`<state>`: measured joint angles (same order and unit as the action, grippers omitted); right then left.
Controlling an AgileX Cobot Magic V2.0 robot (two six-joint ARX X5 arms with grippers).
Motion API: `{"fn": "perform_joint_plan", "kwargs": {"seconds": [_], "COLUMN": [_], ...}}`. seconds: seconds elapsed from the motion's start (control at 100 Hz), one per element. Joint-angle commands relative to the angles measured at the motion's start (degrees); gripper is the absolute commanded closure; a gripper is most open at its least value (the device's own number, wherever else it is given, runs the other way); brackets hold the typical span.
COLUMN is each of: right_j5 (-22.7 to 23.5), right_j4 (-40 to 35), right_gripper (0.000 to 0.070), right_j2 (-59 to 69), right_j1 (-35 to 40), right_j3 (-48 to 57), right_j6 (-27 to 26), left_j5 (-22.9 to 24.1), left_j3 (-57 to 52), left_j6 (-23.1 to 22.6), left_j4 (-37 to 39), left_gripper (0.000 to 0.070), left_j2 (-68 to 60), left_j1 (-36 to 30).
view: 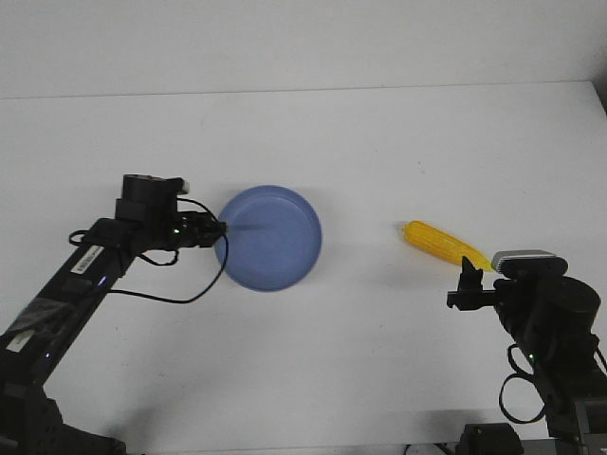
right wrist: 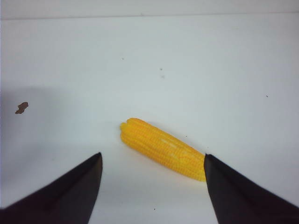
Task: Place corn on plate with both arms
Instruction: 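Drag the blue plate with the left gripper toward the table center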
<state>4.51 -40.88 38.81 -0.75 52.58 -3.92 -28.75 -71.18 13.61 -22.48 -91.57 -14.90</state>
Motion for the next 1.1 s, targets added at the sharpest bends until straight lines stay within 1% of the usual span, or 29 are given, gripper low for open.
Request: {"fn": "perform_joint_plan", "kwargs": {"seconds": [0.0, 0.12, 0.25, 0.48, 0.64, 0.74, 0.83, 1.03, 1.09], "right_j5": [0.02, 0.02, 0.04, 0.04, 0.02, 0.02, 0.02, 0.02, 0.02], "right_j4": [0.57, 0.55, 0.5, 0.55, 0.57, 0.57, 0.57, 0.55, 0.55], "right_gripper": [0.0241, 0.0241, 0.0241, 0.0241, 0.0241, 0.0241, 0.0241, 0.0241, 0.0241], "right_j2": [0.26, 0.26, 0.26, 0.26, 0.26, 0.26, 0.26, 0.26, 0.26], "right_j1": [0.04, 0.04, 0.04, 0.04, 0.04, 0.04, 0.04, 0.04, 0.04], "right_j3": [0.87, 0.87, 0.87, 0.87, 0.87, 0.87, 0.87, 0.87, 0.87], "right_j6": [-0.61, -0.61, -0.61, -0.61, -0.61, -0.61, -0.61, -0.61, -0.61], "left_j5": [-0.74, -0.7, -0.63, 0.48, 0.55, 2.21, 2.19, 2.16, 2.16], "left_j3": [0.37, 2.71, 5.53, 10.08, 12.0, 12.55, 12.55, 12.55, 12.55], "left_j6": [0.85, 0.87, 0.59, 0.66, 0.79, 0.76, 0.76, 0.85, 0.85], "left_j4": [0.09, 1.33, 1.66, 3.21, 5.07, 5.09, 5.31, 5.75, 5.75], "left_gripper": [0.0695, 0.0695, 0.0695, 0.0695, 0.0695, 0.0695, 0.0694, 0.0681, 0.0645], "left_j2": [-1.36, -1.36, -1.38, -1.4, -1.4, -1.88, -2.49, -3.37, -3.37], "left_j1": [-3.13, -7.78, -9.94, -9.81, -9.94, -9.99, -9.99, -10.05, -10.32]}}
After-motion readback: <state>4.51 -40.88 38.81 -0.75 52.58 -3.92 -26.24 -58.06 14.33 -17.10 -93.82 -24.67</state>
